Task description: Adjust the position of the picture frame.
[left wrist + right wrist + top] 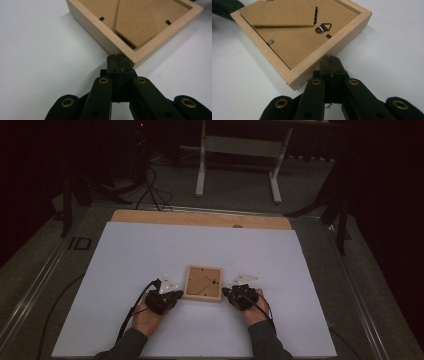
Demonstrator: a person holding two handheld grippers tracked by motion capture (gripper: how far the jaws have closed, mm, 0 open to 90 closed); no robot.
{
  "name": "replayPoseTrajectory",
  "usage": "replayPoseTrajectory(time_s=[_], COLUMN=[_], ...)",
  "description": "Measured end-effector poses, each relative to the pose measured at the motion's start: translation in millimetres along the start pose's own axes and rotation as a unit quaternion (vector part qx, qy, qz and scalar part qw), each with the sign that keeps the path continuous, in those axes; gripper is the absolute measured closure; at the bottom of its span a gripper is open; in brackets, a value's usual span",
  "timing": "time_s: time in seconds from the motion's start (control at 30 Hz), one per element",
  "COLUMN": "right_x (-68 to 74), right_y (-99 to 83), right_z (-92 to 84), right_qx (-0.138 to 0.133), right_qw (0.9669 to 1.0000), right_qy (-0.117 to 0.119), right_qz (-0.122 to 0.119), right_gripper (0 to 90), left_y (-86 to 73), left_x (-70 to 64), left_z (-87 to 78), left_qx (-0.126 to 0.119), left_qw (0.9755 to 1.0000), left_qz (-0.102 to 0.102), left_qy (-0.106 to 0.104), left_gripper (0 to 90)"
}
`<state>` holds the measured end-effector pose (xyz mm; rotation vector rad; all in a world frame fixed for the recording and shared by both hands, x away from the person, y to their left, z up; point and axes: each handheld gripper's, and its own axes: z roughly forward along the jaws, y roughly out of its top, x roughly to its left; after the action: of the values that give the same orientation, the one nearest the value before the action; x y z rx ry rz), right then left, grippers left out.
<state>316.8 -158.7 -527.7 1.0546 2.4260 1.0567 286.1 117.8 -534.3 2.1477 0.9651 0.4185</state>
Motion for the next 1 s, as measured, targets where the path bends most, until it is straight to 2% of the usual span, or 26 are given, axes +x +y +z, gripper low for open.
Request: replayPoseTrajectory(time_s=[0.3,0.53,0.77,1.0], right_x=[-1.3,-4.0,-4.1,-4.1], right_y=[-0.5,2.3,2.9,4.3], right_z=[-0.9,6.1,11.3,13.5], right_qx=[-0.002,-0.013,-0.01,-0.012], right_qw=[1.0,0.9995,0.9994,0.9994], right_qy=[0.003,0.007,0.0,0.004], right_qz=[0.008,0.029,0.032,0.033], right_gripper=[89.9,89.9,89.9,89.9], left_y=[0.0,-0.3,-0.3,-0.4], left_x=[-1.0,0.3,0.7,3.5], left_z=[0.5,0.2,0.2,-0.7], left_qx=[0.005,0.006,0.006,0.007], left_qw=[1.0,1.0,0.9999,0.9999], left_qz=[0.0,-0.003,-0.004,-0.006], left_qy=[0.002,0.007,0.009,0.011], left_gripper=[89.5,89.5,89.5,88.4])
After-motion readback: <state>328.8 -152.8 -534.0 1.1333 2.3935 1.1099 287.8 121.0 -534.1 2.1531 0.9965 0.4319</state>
